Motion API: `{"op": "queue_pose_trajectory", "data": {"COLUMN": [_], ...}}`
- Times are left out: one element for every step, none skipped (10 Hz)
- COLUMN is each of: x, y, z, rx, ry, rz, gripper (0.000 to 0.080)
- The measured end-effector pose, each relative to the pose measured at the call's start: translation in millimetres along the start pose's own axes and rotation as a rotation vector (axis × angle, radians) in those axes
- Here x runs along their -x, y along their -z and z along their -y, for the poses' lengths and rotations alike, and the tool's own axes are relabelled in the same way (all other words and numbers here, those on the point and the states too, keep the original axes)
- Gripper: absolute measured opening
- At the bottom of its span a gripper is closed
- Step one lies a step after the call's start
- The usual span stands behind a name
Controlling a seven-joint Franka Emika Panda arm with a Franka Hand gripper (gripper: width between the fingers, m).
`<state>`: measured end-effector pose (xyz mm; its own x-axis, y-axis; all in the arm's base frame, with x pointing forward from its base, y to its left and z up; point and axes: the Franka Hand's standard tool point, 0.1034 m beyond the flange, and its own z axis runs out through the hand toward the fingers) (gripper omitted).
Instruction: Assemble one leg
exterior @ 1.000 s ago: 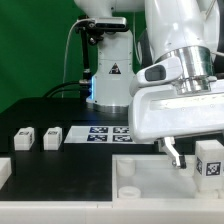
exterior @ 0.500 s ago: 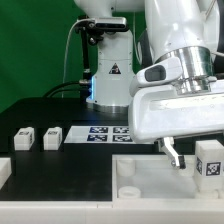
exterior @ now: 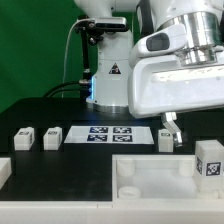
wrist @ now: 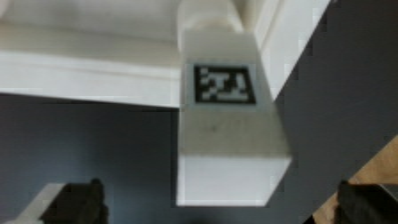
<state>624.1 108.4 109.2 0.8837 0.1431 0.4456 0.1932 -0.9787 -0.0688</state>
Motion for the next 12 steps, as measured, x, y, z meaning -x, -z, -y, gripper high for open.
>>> {"op": "queue_pose_trajectory", "data": {"x": [-6.9, -6.7, -5.7, -10.6, -15.2, -3.9, 0.2, -8.8, -0.7, 4.6, 3.0, 3.5], "y": [-0.5, -2.3, -3.7, -5.5, -7.5, -7.9, -10.5, -20.7, -24.4, -26.3, -25.7, -26.1], "z": [3.0, 5.6, 5.6, 3.5, 1.3, 2.3, 3.4, -4.0, -7.3, -4.4, -1.2, -2.4], "rx": [-0.018, -0.037, -0.064, -0.084, -0.095, -0.112, -0.133, -0.121, -0.116, -0.115, -0.114, -0.114], "ry": [-0.005, -0.011, -0.016, -0.021, -0.024, -0.029, -0.032, -0.035, -0.044, -0.054, -0.054, -0.053], "rz": [0.062, 0.152, 0.282, 0.372, 0.412, 0.504, 0.585, 0.519, 0.517, 0.528, 0.524, 0.525], "gripper": [0.0649, 0.0649, 0.0649, 0.0649, 0.0649, 0.0649, 0.0649, 0.0649, 0.0649, 0.0649, 0.0649, 0.0637]}}
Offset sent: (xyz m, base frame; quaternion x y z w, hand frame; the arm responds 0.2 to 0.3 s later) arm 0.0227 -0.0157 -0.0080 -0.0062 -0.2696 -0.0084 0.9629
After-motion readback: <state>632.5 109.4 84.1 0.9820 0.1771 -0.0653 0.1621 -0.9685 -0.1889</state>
